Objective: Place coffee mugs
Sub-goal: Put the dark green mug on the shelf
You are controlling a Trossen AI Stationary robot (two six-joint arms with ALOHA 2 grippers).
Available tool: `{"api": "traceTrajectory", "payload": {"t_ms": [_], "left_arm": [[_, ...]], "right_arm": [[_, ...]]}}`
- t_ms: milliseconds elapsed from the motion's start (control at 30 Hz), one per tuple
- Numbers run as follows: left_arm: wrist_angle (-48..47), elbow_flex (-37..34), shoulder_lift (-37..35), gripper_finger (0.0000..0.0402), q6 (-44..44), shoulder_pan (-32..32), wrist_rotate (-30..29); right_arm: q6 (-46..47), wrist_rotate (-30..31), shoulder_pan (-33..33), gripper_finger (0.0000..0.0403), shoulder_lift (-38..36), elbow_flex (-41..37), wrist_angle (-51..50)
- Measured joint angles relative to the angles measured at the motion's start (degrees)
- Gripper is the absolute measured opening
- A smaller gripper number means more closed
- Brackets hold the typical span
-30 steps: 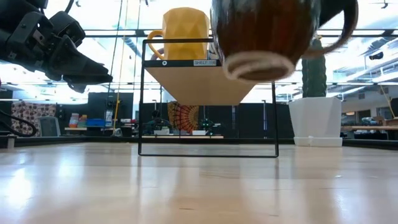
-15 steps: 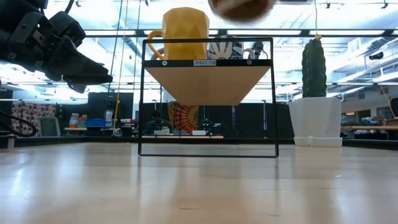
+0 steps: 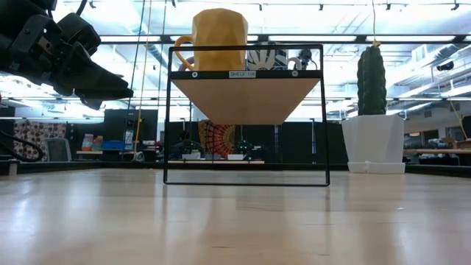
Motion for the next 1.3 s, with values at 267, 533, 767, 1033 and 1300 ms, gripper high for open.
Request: {"api": "traceTrajectory", "payload": {"t_ms": [267, 533, 767, 1033, 1300], "left_arm": [[-0.02, 0.00, 0.00, 0.0142, 0.31, 0.00, -0.01], [-0.04, 0.00, 0.00, 0.0142, 0.35, 0.00, 0.00], [-0.04, 0.00, 0.00, 0.0142, 0.30, 0.00, 0.00], [-0.02, 0.00, 0.00, 0.0142, 0.31, 0.00, -0.40], [-0.02, 0.00, 0.00, 0.0142, 0.31, -0.02, -0.42]], "right_arm": [[-2.37, 1.19, -4.02, 0.0052, -1.02, 2.71, -7.10], [-4.02, 0.52, -8.17, 0.0051, -4.26, 2.64, -10.10], [-4.94, 0.62, -12.52, 0.0051, -7.81, -3.17, -9.54], [-7.06, -6.13, -19.08, 0.0051, -8.80, -7.96, -5.38], [-9.01, -10.84, -22.09, 0.0051, -6.86, -8.39, -3.39]]}}
